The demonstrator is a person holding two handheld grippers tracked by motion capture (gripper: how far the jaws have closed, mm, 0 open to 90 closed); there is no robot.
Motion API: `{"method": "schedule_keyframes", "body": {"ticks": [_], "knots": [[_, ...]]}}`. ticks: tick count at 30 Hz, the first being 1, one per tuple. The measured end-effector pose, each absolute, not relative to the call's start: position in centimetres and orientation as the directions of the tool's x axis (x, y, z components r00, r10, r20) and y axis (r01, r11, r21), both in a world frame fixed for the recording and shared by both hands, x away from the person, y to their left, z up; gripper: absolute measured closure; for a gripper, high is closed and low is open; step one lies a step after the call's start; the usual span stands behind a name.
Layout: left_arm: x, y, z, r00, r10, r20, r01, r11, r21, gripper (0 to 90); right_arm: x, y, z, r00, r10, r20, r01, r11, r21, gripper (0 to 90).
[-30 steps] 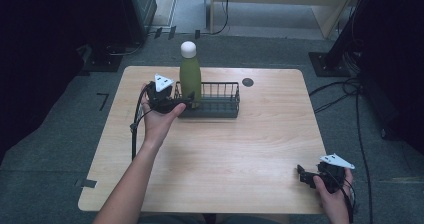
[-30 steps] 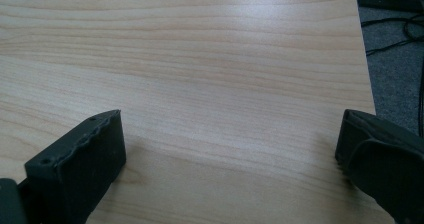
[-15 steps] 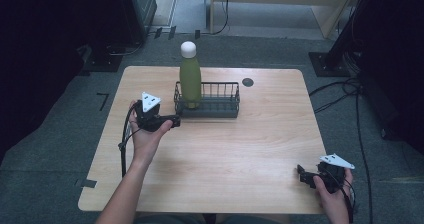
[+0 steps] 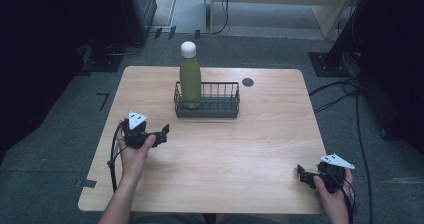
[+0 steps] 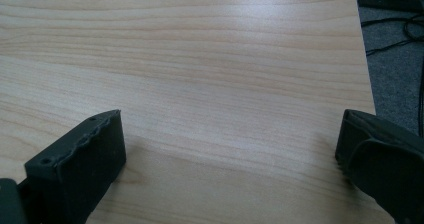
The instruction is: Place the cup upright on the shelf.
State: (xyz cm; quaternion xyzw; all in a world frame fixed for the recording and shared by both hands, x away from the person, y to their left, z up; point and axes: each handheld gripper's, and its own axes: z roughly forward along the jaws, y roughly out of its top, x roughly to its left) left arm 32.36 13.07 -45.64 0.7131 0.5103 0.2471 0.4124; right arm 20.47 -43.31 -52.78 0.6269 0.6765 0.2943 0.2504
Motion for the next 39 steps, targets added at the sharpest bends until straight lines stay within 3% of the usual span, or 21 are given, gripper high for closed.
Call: {"method": "schedule_keyframes", "body": {"ticks": [12, 39], "knots": [[30.4, 16.2, -48.5, 0.313, 0.948, -0.067, 0.585, -0.137, 0.799, 0.0, 20.5, -43.3, -52.8, -0.089, 0.996, 0.03, 0.701, 0.041, 0.712, 0.0], [24.9, 21.0, -51.7, 0.235, 0.967, 0.102, 0.653, -0.235, 0.72, 0.0, 20.5, -43.3, -52.8, -0.089, 0.996, 0.029, 0.701, 0.042, 0.712, 0.0]]}}
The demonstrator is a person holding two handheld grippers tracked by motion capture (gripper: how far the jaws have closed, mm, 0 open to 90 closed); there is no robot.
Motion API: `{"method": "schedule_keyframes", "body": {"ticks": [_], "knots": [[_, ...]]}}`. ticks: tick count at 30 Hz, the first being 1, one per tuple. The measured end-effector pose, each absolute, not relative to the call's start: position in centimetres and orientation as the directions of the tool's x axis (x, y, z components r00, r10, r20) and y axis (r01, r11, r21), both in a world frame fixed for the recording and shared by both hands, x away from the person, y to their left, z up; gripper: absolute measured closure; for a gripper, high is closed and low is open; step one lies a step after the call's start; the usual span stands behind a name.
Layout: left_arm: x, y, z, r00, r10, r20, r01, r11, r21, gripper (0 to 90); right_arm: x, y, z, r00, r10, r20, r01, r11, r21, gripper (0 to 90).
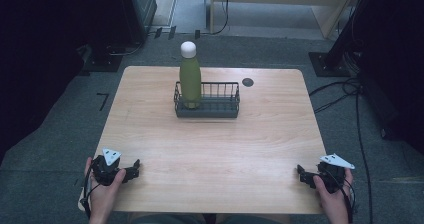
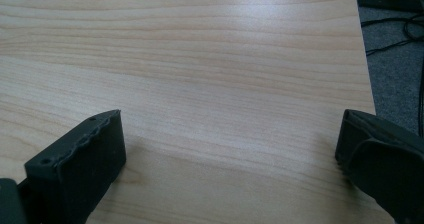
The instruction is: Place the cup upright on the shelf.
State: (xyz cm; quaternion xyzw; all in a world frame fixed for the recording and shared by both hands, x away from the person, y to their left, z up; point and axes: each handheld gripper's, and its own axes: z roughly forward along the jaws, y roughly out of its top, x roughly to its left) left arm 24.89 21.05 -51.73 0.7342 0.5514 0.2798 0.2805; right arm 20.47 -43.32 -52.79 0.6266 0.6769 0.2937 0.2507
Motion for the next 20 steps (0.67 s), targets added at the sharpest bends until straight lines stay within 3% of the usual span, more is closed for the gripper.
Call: {"method": "schedule_keyframes", "body": {"ticks": [4, 12, 20], "knots": [[24.45, 21.43, -51.78, 0.23, 0.968, 0.103, 0.667, -0.234, 0.707, 0.0, 20.47, -43.32, -52.79, -0.089, 0.996, 0.029, 0.701, 0.042, 0.712, 0.0], [24.54, 22.1, -51.9, 0.199, 0.98, 0.012, 0.707, -0.152, 0.69, 0.0, 20.47, -43.32, -52.79, -0.088, 0.996, 0.028, 0.701, 0.042, 0.712, 0.0], [24.71, 21.77, -51.88, 0.184, 0.983, 0.015, 0.712, -0.144, 0.687, 0.0, 20.48, -43.38, -52.79, -0.08, 0.996, 0.027, 0.702, 0.037, 0.711, 0.0]]}}
